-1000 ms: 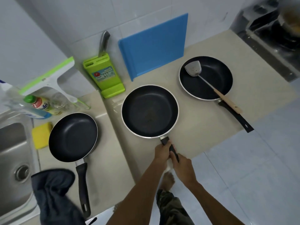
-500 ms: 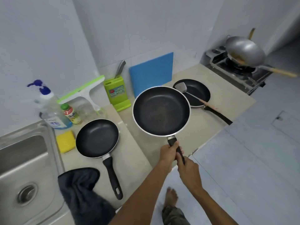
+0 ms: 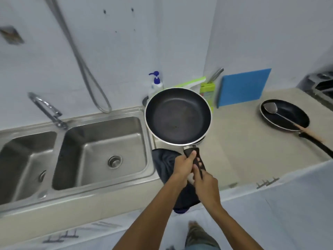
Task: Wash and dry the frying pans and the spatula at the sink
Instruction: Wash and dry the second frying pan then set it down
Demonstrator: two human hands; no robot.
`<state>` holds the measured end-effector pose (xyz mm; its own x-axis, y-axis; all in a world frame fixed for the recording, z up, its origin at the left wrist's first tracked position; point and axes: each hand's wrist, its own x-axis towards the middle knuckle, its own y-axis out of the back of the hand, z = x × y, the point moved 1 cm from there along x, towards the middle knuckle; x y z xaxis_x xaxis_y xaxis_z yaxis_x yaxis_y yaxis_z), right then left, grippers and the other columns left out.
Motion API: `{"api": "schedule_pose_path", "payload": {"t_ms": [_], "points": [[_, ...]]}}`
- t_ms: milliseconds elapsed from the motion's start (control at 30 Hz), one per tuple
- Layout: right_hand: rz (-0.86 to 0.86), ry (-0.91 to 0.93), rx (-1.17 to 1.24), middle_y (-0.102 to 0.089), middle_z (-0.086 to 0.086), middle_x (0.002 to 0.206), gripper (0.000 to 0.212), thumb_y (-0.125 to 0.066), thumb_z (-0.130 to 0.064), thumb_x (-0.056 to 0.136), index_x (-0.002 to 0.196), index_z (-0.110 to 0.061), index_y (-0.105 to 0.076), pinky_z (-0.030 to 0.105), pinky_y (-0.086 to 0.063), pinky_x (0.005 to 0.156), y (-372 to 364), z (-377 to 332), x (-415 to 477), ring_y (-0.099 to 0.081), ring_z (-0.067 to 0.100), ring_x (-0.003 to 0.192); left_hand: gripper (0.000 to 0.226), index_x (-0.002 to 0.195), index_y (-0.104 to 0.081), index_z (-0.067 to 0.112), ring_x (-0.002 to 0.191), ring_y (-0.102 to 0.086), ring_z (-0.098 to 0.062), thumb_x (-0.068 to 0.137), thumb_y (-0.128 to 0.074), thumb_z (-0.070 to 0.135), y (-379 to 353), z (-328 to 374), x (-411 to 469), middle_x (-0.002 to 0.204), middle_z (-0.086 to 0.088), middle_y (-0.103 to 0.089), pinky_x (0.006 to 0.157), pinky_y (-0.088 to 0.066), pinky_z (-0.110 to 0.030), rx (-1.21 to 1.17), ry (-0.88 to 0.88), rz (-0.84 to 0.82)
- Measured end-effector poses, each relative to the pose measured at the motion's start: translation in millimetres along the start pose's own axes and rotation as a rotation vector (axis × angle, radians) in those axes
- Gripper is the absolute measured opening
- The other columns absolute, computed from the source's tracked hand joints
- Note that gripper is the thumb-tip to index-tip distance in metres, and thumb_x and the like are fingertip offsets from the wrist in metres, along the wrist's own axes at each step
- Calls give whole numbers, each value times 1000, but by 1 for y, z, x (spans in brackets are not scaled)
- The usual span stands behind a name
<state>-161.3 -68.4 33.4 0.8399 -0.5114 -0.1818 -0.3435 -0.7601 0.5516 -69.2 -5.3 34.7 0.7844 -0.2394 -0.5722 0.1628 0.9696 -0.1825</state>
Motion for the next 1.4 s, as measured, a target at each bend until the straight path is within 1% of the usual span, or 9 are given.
{"api": "schedule_pose_path", "payload": {"t_ms": [233,500,700,800,900,1000,1100,1233,1400], "points": [[-280,3,89,-66,-6,69,27,-50,-31,106,82,-30,-63,21,-47,55,-101,-34,-38,-64,16,63,43,67,-66,9,58,-62,-19,93,-70,43,116,2,-22,63,-7,-67,60,-52,-29,53,-38,221],[-634,-376,202,-58,11,59,75,-21,-59,105,79,-2,-61,28,-47,42,-189,-107,-20,-52,20,42,40,74,-61,14,64,-69,-13,95,-63,48,221,16,-9,65,0,-66,58,-53,-27,125,-64,361],[-469,-231,-84,-72,10,79,73,-10,-72,96,108,-23,-62,33,-55,50,-250,-110,2,-70,29,66,59,74,-65,13,73,-73,-18,93,-52,68,260,20,18,71,-2,-74,71,-57,-34,207,17,374],[-476,-147,-118,-74,4,84,91,0,-83,86,99,-27,-70,43,-62,72,-268,-108,6,-73,28,79,54,72,-61,19,68,-67,-12,96,-48,66,277,20,23,66,3,-68,70,-53,-30,229,4,369],[-513,-133,-158,-72,1,76,89,-5,-77,91,78,-22,-73,41,-61,75,-280,-117,14,-71,26,77,58,76,-63,18,71,-65,-15,99,-41,66,301,30,30,71,4,-67,75,-53,-35,394,46,318],[-493,-145,-255,-75,9,88,86,-11,-68,98,83,-15,-77,38,-55,84,-290,-116,22,-69,29,88,66,71,-66,12,75,-75,-24,104,-33,59,364,53,35,75,-5,-74,78,-59,-33,582,127,336],[-484,-149,-289,-73,9,86,87,-11,-70,97,77,-14,-75,38,-55,84,-304,-114,25,-68,29,86,47,94,-65,7,100,-72,-39,105,-42,47,459,97,39,108,-23,-73,91,-57,-44,794,201,534],[-448,-130,-337,-74,16,99,75,-14,-61,103,87,-13,-70,38,-50,83,-322,-112,15,-67,35,98,43,132,-49,-2,125,-54,-43,103,-49,30,548,166,56,137,-24,-54,102,-43,-49,1110,27,732],[-408,-106,-399,-73,17,103,52,-21,-48,108,91,-23,-63,35,-39,76,-345,-118,-7,-65,37,101,48,142,-42,7,132,-50,-39,96,-56,11,570,216,104,149,-17,-48,105,-43,-50,1316,-305,585]]}}
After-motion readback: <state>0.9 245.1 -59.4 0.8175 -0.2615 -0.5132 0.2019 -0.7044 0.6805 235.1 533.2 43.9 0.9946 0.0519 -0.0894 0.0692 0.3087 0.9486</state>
